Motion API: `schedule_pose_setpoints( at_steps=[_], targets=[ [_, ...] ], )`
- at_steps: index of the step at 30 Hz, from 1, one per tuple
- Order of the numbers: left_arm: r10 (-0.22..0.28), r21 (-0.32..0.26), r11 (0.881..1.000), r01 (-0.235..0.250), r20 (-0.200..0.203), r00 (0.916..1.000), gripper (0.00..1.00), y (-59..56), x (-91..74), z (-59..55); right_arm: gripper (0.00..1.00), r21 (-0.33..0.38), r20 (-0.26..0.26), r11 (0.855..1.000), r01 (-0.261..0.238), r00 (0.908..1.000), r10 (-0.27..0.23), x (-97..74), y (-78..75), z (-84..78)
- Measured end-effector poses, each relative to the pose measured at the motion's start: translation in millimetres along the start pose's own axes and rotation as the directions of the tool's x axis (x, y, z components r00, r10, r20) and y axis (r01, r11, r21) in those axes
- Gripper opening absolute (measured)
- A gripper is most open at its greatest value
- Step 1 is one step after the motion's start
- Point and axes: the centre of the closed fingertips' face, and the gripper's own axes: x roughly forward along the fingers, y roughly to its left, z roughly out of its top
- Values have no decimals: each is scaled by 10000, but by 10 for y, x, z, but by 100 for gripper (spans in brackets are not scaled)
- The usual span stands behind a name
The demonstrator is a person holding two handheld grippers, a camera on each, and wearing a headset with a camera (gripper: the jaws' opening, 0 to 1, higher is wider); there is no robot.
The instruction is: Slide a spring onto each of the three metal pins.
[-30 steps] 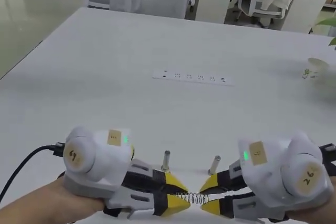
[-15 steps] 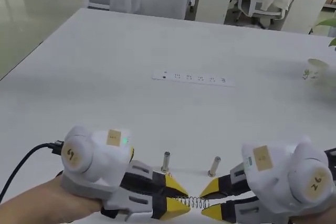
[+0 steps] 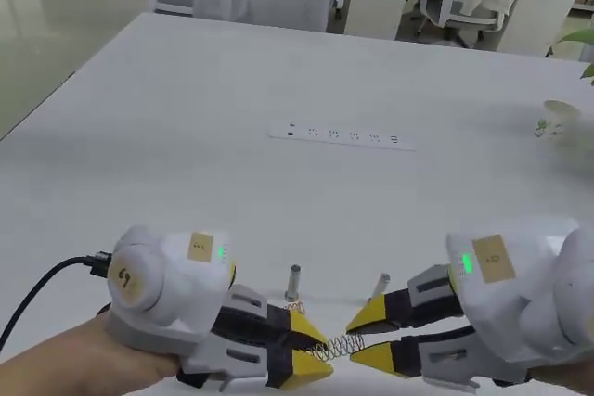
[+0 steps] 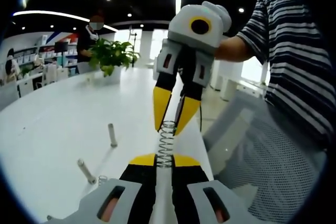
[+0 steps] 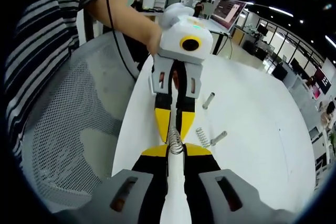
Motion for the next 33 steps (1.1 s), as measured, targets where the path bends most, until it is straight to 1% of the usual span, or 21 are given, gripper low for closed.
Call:
schedule_pose_setpoints(
  at_steps=[2, 4, 7, 8, 9, 10, 12, 15, 18, 23, 28, 31, 33],
  targets=[
    [3, 51, 10000, -3, -27, 10000, 2, 2, 7, 1, 7, -11, 127, 10000, -18, 9999, 18, 4, -4, 32],
    [-3, 92, 10000, 4, -33, 10000, 2, 0, 11, 2, 7, 140, 385, 9999, -64, 9992, 59, 3, -13, 95],
    [21, 106, 9999, -21, -21, 10000, 2, 7, 13, 4, 7, 285, 615, 9996, -80, 9981, 63, 10, -15, 154],
    [47, 100, 9999, -46, -24, 10000, 2, 14, 11, 0, 7, 414, 769, 9991, -85, 9970, 53, 16, -23, 186],
    [43, 94, 9999, -43, -26, 10000, 2, 14, 13, 1, 7, 441, 792, 9990, -98, 9968, 63, 19, -25, 193],
    [33, 117, 9999, -32, -14, 10000, 2, 13, 15, 4, 7, 569, 1001, 9983, -97, 9950, 40, 25, -28, 234],
    [-5, 88, 10000, 4, 52, 10000, 2, 8, 21, 22, 7, 683, 1214, 9976, -98, 9926, 15, 23, -34, 284],
    [25, 196, 9998, -25, 1, 10000, 2, 17, 35, 30, 7, 564, 1203, 9984, -14, 9927, -54, 43, -35, 314],
    [6, 187, 9998, -6, -4, 10000, 2, 23, 43, 33, 7, 533, 1329, 9985, 98, 9910, -168, 69, -39, 343],
    [-1, 296, 9996, 6, -170, 9999, 2, 24, 48, 3, 7, 512, 1419, 9986, 129, 9897, -201, 101, -31, 338],
    [17, 254, 9997, -13, -155, 9999, 2, 22, 43, 3, 7, 513, 1571, 9986, 110, 9874, -190, 90, -29, 336],
    [37, 195, 9998, -34, -132, 9999, 3, 26, 47, 10, 7, 440, 1530, 9990, 110, 9881, -176, 84, -32, 340],
    [29, 6, 10000, -29, -127, 9999, 3, 31, 51, 14, 7, 373, 1480, 9992, 107, 9889, -161, 82, -34, 342]
  ],
)
